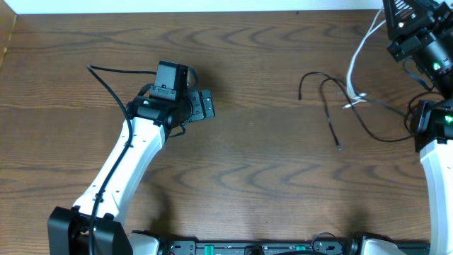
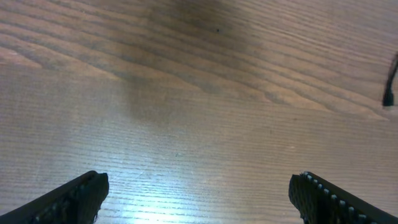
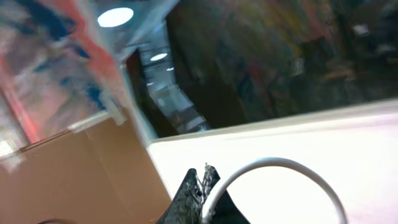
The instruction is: Untangle cables
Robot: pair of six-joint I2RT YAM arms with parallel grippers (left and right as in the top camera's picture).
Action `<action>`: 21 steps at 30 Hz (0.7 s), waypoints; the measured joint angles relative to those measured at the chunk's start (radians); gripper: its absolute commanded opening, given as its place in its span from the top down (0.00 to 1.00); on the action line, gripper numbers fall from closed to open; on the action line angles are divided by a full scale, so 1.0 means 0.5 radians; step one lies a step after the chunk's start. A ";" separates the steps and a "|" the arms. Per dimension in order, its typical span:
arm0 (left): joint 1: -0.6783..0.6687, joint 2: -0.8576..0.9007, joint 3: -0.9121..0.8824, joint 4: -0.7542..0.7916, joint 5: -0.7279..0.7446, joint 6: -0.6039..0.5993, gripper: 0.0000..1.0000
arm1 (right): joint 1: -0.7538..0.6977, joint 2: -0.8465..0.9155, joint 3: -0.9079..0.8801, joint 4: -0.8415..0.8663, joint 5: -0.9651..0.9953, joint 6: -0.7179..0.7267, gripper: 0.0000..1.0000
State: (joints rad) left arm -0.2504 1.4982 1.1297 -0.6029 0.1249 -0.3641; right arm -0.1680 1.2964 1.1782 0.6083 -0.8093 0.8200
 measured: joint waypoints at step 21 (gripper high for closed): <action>0.000 0.000 0.000 -0.001 0.000 -0.005 0.02 | 0.004 0.255 -0.008 -1.447 0.643 -0.551 0.99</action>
State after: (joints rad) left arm -0.2504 1.4982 1.1297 -0.6033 0.1249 -0.3664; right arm -0.1661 1.4239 1.1744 -0.1154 -0.4877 0.5446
